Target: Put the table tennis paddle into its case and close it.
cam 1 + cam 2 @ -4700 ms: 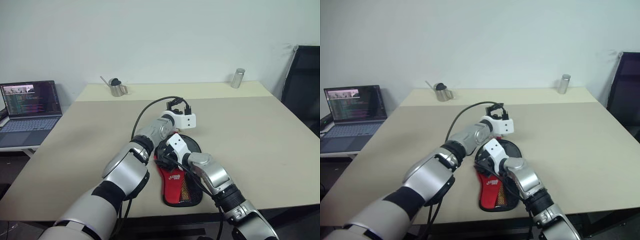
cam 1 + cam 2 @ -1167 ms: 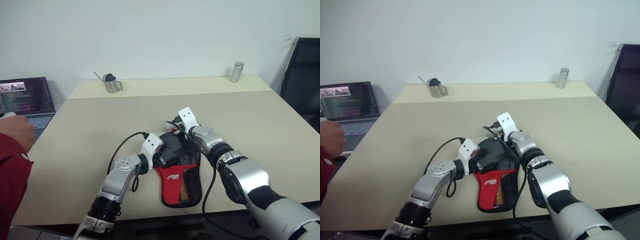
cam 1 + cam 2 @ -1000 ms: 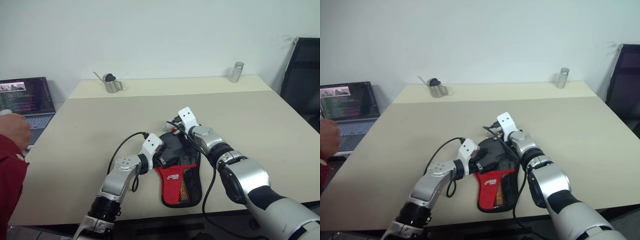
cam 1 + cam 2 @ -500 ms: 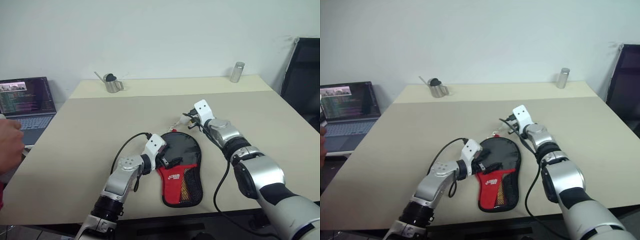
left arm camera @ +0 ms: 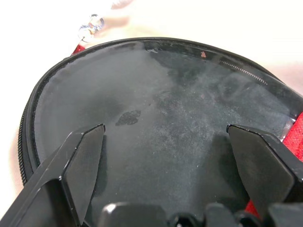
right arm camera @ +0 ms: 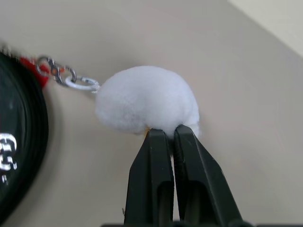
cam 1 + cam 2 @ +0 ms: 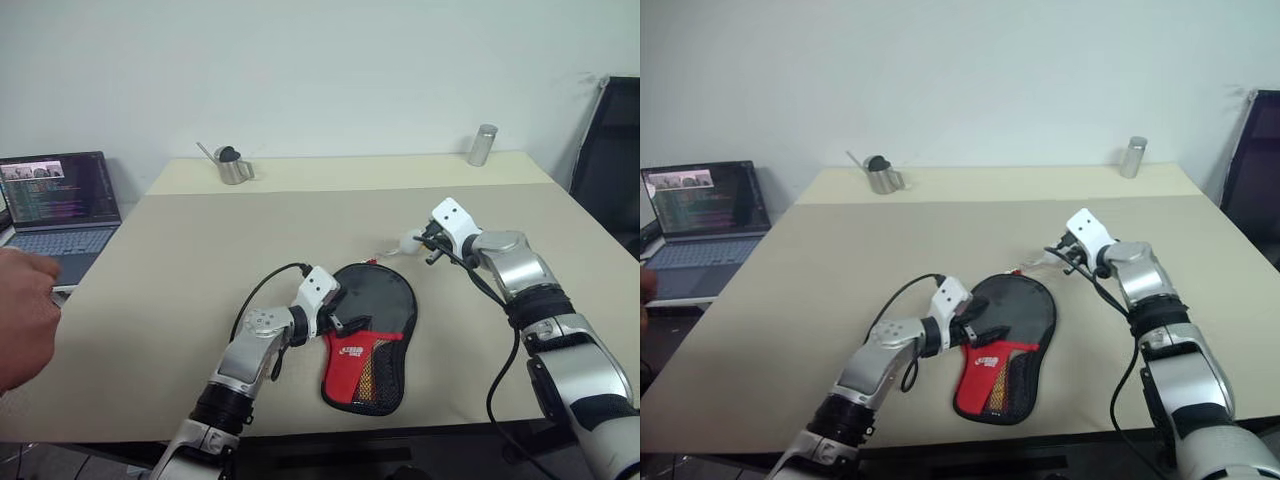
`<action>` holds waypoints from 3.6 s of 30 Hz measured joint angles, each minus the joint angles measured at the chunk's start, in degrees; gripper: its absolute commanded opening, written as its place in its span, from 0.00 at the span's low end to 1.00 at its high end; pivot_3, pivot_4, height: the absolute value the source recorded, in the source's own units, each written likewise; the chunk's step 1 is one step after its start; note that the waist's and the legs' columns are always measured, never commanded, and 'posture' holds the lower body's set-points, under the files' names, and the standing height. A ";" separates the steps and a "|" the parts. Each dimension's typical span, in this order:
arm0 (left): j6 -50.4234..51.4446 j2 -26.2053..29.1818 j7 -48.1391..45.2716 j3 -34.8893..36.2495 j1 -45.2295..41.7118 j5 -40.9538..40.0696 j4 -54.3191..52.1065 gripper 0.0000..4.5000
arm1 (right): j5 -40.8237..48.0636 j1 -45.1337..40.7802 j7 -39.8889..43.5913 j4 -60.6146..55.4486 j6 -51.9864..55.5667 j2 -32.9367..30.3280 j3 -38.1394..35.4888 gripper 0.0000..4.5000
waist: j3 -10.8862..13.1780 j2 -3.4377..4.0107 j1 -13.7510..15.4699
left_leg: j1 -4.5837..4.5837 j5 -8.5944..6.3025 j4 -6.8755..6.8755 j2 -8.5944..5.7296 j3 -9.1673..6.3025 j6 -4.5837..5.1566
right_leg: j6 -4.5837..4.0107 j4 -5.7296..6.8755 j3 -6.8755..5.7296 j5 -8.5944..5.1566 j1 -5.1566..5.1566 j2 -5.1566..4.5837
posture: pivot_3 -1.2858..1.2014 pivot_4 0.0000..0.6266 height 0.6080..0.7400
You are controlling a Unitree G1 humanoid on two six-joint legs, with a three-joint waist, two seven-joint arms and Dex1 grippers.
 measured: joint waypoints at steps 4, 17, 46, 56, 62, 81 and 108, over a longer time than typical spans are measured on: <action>-0.32 -0.24 -0.11 -0.30 -0.48 0.00 0.81 1.00 | -0.07 0.92 0.66 -2.40 0.96 -1.15 0.88 0.01 | 0.00 0.00 0.14 | -0.01 0.00 0.00 -0.01 -0.01 0.00 | 0.00 -0.02 -0.01 0.00 0.01 -0.01 | 0.52 0.24 1.00; -1.16 -0.57 -0.09 -0.67 -0.76 -0.01 1.49 1.00 | -1.25 4.90 5.93 -9.92 4.60 -6.40 3.50 0.01 | 0.00 0.00 0.37 | -0.03 0.00 0.01 -0.01 -0.02 0.00 | 0.00 -0.04 -0.04 0.00 0.01 -0.01 | 0.52 0.24 1.00; -1.78 -0.46 -1.16 -0.81 -1.40 -0.03 2.65 1.00 | 1.87 22.38 31.00 -34.07 1.19 -29.54 4.24 0.01 | 0.00 -0.01 1.86 | 0.08 0.00 0.03 0.01 -0.01 0.00 | 0.01 -0.15 -0.10 0.00 0.23 -0.02 | 0.52 0.24 1.00; -2.52 -0.44 -1.18 -0.82 -1.99 0.39 3.68 1.00 | 2.89 24.49 30.39 -37.19 0.88 -28.10 4.29 0.29 | 0.00 -0.01 1.92 | 0.11 0.00 0.04 0.01 -0.01 0.00 | 0.01 -0.14 -0.09 0.00 0.26 -0.02 | 0.52 0.24 1.00; -2.14 0.42 -2.31 -0.19 -2.60 -0.47 3.58 1.00 | 3.34 25.86 32.45 -39.00 1.02 -29.26 4.27 0.76 | 0.01 -0.02 1.83 | 0.10 0.00 0.04 0.01 0.00 0.00 | 0.01 -0.13 -0.10 0.00 0.24 -0.01 | 0.52 0.24 1.00; 2.48 24.31 -21.44 2.01 -2.78 -7.27 -11.14 1.00 | 15.35 15.11 28.70 -38.88 5.05 -22.28 -3.73 0.99 | 0.12 -0.09 1.06 | 0.17 0.00 0.02 0.05 -0.01 0.00 | 0.00 -0.13 -0.07 0.00 0.29 0.00 | 0.52 0.24 1.00; -2.71 22.77 -19.18 -7.65 -1.14 7.14 -9.61 1.00 | -3.75 9.39 -0.17 -17.97 7.84 -3.82 5.74 0.99 | 0.12 -0.04 1.26 | -0.20 0.01 0.07 0.00 0.01 0.02 | -0.01 -0.04 -0.07 0.01 -0.10 0.00 | 0.52 0.24 1.00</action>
